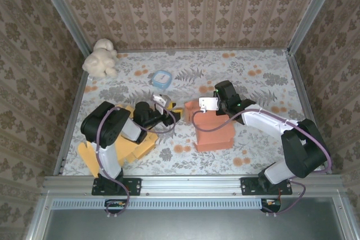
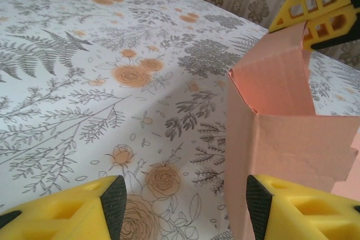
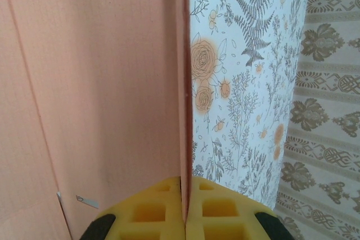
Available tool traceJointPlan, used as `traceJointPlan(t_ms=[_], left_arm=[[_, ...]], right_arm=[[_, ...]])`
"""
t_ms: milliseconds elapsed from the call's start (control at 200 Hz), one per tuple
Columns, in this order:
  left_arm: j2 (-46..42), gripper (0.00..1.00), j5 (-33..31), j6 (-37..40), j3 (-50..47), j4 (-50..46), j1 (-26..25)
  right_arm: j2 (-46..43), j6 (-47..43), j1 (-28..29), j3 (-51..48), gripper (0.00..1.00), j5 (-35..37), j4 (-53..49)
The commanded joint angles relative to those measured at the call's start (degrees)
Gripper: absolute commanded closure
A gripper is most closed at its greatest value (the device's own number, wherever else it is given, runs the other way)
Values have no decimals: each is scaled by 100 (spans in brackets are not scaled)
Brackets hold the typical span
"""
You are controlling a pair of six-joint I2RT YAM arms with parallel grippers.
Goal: Fold the paper box
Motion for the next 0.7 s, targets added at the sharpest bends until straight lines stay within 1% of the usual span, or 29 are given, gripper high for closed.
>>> traceJointPlan(t_ms=[0, 120, 195, 325, 480, 695], left_arm=[[81, 38, 538, 99, 103, 142, -30], [174, 33, 830, -80, 151, 148, 71], [246, 27, 1049, -220, 223, 146, 108], [332, 26, 1233, -342, 338, 146, 53], [350, 25, 1240, -308, 400, 144, -140], [523, 25, 844, -281, 504, 133, -259]], right_arm=[[55, 16, -23, 115, 100, -35, -89], [63, -1, -22, 77, 100, -52, -53], [62, -6, -26, 49, 100, -61, -28], [51, -14, -26, -25, 100, -71, 34], [47, -16, -30, -25, 100, -65, 38], [20, 19, -30, -56, 100, -105, 62]])
